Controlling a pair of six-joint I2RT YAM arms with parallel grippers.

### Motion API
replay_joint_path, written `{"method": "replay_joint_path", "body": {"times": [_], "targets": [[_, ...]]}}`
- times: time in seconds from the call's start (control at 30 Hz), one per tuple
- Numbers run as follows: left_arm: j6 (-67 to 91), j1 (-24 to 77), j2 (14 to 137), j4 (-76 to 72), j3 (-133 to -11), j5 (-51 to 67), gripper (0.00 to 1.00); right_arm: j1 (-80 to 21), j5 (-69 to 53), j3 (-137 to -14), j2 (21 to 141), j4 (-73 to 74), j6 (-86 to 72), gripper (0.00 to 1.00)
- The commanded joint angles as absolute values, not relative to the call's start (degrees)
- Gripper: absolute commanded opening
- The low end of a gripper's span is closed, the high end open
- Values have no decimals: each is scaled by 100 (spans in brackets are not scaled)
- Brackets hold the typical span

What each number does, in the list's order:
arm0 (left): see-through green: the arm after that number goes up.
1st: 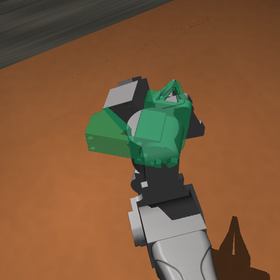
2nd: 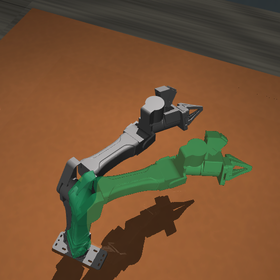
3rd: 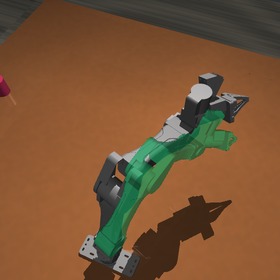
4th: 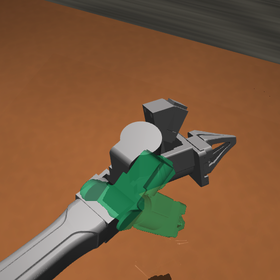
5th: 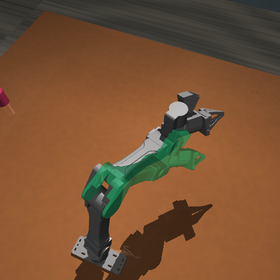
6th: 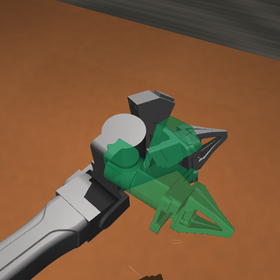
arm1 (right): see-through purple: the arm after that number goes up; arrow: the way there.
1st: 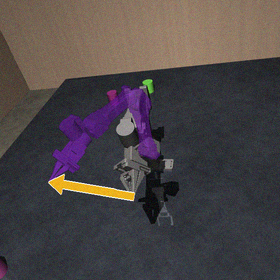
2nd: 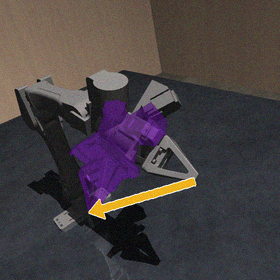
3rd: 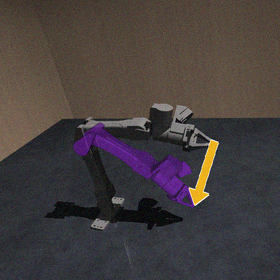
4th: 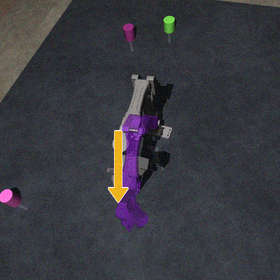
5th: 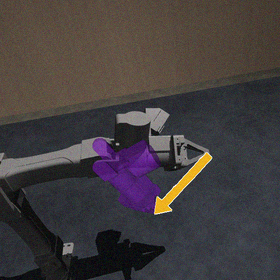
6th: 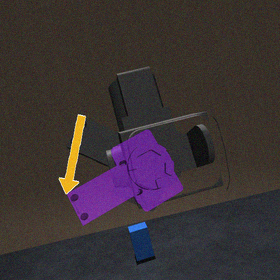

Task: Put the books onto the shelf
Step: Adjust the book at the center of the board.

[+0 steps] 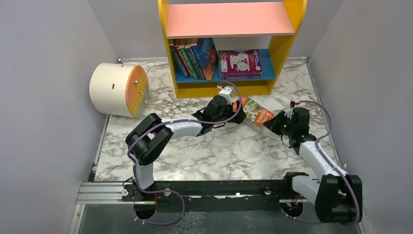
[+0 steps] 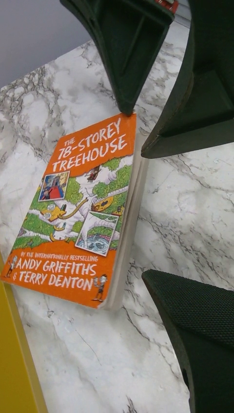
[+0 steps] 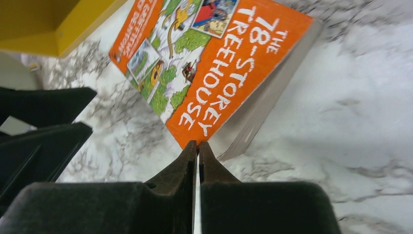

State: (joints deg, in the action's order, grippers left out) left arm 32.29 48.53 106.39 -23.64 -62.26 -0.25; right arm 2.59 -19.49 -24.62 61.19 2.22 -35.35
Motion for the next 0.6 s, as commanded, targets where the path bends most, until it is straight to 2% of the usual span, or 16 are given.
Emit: {"method": "replay_joint_path", "body": {"times": [0.0, 0.13, 0.4, 0.43, 0.57], "targets": [[3275, 4841, 10156, -2216, -5982, -343, 78, -161, -2055, -2395, 5580, 755, -3723, 1], [3393, 4836, 9978, -2217, -5849, -145, 79, -294, -2092, -2565, 5251, 1094, -3700, 1], [3671, 4859, 10024, -2179, -6018, 540, 80, -422, -2095, -2812, 5346, 1167, -3463, 1], [3697, 4865, 10062, -2150, -6033, 562, 81, -437, -1964, -2872, 5385, 1218, -3364, 4], [3814, 4908, 10171, -1976, -6102, 658, 81, -439, -1271, -3262, 5798, 1430, -3062, 32]]}}
